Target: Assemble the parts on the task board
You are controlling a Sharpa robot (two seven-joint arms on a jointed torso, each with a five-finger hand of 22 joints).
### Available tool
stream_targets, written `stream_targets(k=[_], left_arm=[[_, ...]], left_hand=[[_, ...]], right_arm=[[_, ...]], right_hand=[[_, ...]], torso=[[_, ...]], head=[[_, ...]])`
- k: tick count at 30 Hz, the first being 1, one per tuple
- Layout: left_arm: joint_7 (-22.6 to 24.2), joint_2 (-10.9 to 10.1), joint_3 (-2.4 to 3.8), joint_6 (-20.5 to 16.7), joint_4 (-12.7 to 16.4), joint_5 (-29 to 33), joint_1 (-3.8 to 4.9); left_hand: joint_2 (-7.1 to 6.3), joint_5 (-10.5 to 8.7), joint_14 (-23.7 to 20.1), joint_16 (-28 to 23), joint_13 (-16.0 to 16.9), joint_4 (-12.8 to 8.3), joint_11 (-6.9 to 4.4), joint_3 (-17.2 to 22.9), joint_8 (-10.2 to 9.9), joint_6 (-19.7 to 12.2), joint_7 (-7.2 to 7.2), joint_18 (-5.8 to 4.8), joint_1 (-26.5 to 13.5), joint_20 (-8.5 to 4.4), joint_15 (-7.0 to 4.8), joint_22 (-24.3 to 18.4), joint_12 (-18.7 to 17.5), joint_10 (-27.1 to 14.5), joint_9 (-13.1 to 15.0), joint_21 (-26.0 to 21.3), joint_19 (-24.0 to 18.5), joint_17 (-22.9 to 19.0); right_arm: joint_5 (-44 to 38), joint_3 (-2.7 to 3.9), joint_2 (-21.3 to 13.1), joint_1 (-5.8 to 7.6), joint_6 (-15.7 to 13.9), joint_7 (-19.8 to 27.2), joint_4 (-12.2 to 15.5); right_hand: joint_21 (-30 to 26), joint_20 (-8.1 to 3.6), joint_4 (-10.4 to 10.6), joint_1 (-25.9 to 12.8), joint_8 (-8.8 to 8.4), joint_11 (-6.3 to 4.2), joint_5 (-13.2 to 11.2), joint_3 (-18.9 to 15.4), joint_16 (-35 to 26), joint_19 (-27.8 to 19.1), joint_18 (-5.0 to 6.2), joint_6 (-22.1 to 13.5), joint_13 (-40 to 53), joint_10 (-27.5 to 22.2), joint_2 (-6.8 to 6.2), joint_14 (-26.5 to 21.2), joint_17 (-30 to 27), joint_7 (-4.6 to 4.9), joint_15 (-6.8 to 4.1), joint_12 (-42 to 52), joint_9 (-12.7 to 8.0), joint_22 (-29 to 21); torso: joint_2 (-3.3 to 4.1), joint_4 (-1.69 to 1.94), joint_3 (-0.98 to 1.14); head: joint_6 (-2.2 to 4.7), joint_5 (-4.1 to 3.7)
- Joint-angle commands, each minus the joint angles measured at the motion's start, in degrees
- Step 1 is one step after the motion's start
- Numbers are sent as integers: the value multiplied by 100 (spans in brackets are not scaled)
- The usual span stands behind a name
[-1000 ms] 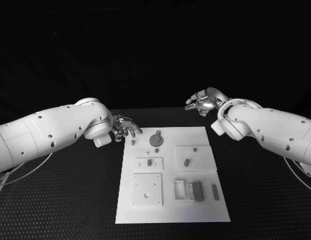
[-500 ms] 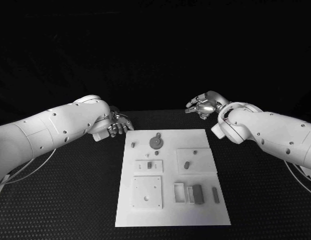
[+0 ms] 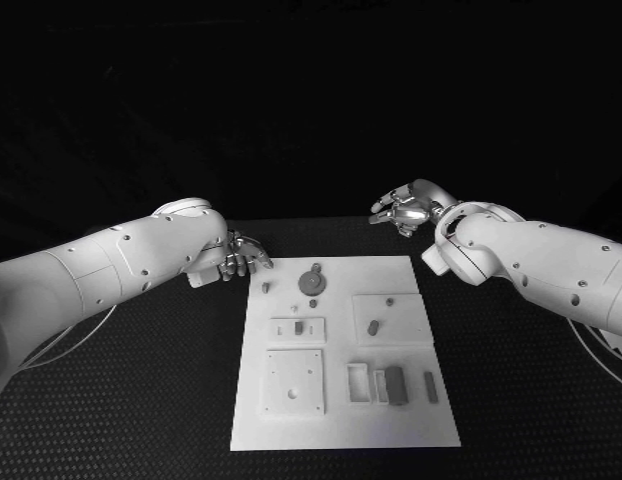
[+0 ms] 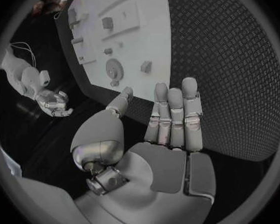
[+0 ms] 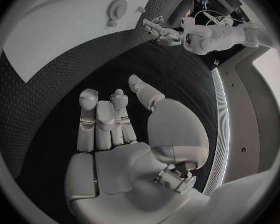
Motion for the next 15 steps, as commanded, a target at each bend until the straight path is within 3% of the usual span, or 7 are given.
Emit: stream_targets(k=[1,5,15], left_arm=[[173,32,-13,283,-16,-120,-23],[306,48,-33,479,-27,-139,-44],[331,81,-49,607,-97,-51,-118]], left_hand=[[-88,-33,-23,24,-6,84,44,-16,-47,-111,78,161,-76,27,28,17,2,-6,-67,-24,23,2],[-85,-34,-30,42,-1,124,41,-28,-38,-74,72,172,-130,28,27,32,18,-11,-105,-21,22,11],[118,-20,-148,53,-4,-27,43,-1,0,43,67,161,23,57,45,92,29,-123,-243,-45,-74,21]], right_arm=[[4,3,8,-2,80,51,15],[4,3,10,-2,82,50,14],[4,3,28,-2,91,43,-16]], right_hand=[[-13,-42,-2,-23,-35,-4,11,-34,-18,4,258,-35,-5,-43,58,-40,9,67,-10,35,5,69],[-13,-41,-1,-26,-35,-4,11,-34,-18,4,258,-35,-5,-43,62,-40,9,68,-10,36,5,69],[-12,-41,1,-32,-36,-3,12,-35,-18,4,258,-37,-7,-43,66,-40,10,68,-10,37,5,70]], torso=[[-6,2,2],[-7,-2,5],[-10,-4,4]], head=[[6,7],[-12,3],[-24,2]])
